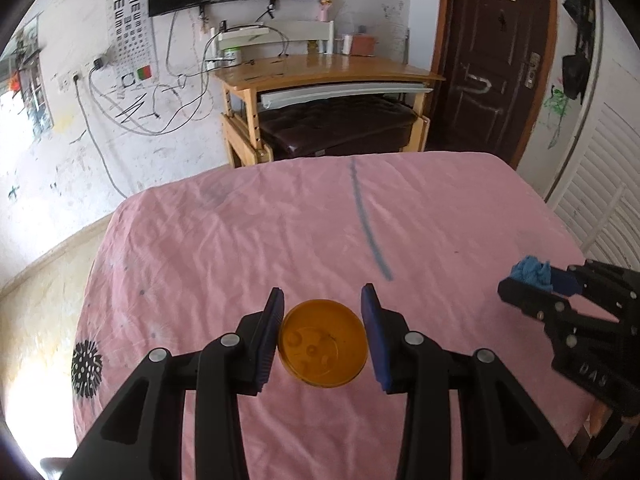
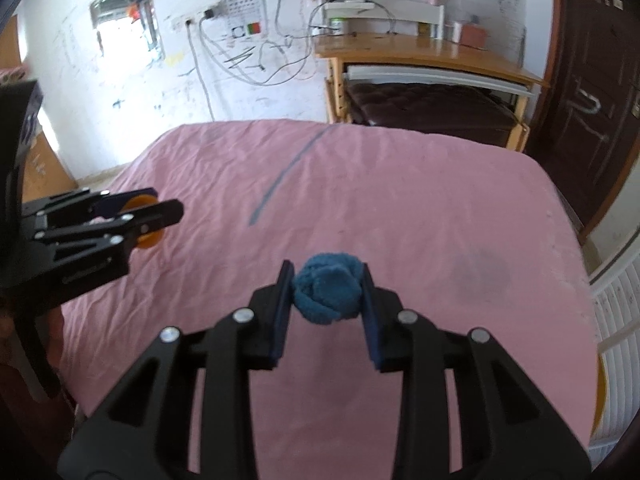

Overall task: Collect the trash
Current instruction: 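Carry the orange lid and blue ball to the yellow bucket and open both grippers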

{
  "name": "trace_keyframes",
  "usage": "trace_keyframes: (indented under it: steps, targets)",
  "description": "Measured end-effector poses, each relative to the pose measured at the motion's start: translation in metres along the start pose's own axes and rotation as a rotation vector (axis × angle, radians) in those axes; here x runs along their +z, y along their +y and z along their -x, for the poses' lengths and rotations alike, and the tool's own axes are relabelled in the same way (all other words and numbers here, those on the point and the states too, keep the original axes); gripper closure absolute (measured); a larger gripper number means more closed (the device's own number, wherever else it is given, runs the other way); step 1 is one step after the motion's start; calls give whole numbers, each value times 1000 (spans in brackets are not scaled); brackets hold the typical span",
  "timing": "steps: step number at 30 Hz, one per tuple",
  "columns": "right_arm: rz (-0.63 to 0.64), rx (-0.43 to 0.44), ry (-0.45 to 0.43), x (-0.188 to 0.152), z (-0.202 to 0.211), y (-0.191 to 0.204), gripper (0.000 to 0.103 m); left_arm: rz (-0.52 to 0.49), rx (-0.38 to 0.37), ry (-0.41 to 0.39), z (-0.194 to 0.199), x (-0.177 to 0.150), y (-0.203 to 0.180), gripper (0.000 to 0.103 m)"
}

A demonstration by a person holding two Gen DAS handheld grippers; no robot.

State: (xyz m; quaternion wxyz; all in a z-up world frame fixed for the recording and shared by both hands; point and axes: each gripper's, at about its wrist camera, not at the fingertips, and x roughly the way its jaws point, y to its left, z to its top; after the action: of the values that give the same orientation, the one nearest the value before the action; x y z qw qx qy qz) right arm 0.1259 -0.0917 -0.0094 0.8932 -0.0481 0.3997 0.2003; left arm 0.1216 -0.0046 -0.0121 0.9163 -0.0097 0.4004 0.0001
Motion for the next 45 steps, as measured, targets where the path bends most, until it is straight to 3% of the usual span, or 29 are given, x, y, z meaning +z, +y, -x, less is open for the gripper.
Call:
trace_keyframes:
  steps: [28,45]
  targets:
    - [-218,-164,-116,-23,60,-137,73,-289,-126,-27,2,33,-150,68]
    - [-346,-244,-129,-70,76,-222,73,-473,-192,18,-8,29,-253,68]
